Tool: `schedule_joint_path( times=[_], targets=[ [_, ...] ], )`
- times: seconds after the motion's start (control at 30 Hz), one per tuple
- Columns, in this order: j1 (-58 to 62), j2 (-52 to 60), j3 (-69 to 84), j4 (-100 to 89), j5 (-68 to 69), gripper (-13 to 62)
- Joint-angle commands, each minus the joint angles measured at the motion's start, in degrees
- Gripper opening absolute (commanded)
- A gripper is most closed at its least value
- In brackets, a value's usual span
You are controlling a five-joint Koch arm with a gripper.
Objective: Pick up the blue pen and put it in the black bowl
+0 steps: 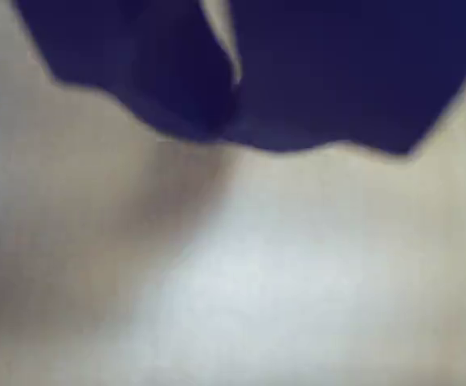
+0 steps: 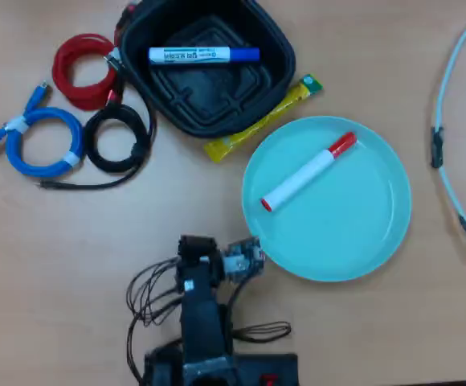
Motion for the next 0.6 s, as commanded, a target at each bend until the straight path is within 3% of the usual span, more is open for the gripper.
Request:
schedule_joint_path(
  times=[0.0,0.2,0.43,0.57],
  targets=[
    [0.26,3.78,0.88,-8.26,-0.62,-6.3],
    [0.53,6.94,10.63,-14.68,-0.62,-6.3],
    [2.2,6.94,25.31,-36.47,-0.7,-6.3],
    [2.2,6.94,26.63,-40.17,-0.53,-6.3]
  ],
)
